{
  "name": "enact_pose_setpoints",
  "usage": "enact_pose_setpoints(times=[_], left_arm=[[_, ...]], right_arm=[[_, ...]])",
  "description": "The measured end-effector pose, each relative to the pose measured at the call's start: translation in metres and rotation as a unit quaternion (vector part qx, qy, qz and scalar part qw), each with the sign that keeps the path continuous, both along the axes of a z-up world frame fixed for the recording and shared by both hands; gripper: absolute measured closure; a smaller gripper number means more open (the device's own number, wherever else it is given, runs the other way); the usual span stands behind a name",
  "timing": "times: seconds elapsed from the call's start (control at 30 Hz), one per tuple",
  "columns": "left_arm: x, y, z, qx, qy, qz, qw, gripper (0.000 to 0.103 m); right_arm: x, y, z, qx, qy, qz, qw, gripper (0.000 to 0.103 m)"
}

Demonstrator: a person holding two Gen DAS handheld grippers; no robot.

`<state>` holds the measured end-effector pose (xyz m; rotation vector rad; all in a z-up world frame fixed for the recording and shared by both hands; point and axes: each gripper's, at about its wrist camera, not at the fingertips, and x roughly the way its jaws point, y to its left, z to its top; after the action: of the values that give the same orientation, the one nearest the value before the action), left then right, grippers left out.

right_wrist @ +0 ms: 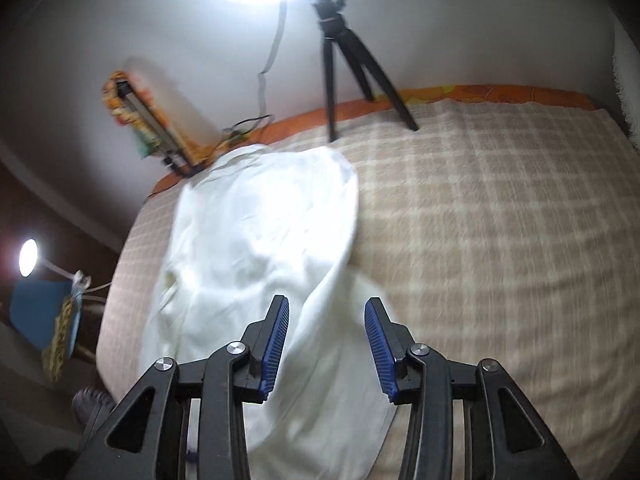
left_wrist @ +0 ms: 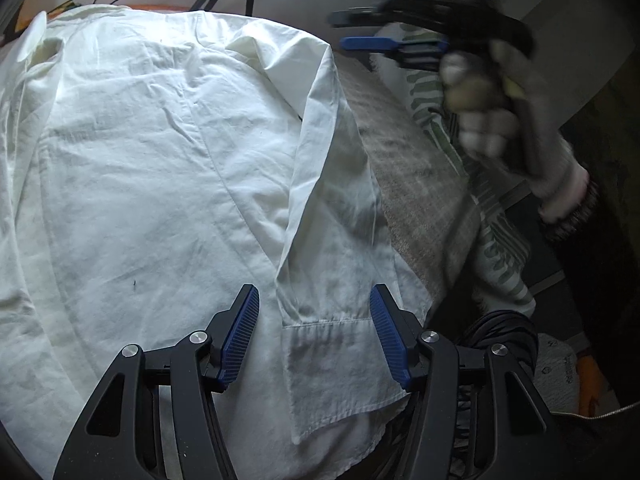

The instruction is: Fold small clothes

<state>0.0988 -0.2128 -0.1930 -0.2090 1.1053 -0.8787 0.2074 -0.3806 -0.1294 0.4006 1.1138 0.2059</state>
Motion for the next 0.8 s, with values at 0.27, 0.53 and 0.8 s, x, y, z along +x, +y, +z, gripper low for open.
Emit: enact_pose_setpoints(times=[0.27,0.53,0.8], left_arm=[[0.016,0.011,-0.011,-0.038,0.028,0.009,0.9989,0.08],[0.014,0.013,-0.015,-0.063,0.045,0.001,0.997,0.09],[-0.004,0.023,-0.005,-0.08,0.039,-0.013,0.9959,0.095]], right_arm=[[0.074,0.006,-0.03,-0.014,0.034,-0.007,0.999,0.071],[0.095,0.032,-0.037,-0.076,0.047,-0.002,0.996,0.103],[0.099,0.073,0.002,-0.127,0.012,0.032,0.991,0.103]])
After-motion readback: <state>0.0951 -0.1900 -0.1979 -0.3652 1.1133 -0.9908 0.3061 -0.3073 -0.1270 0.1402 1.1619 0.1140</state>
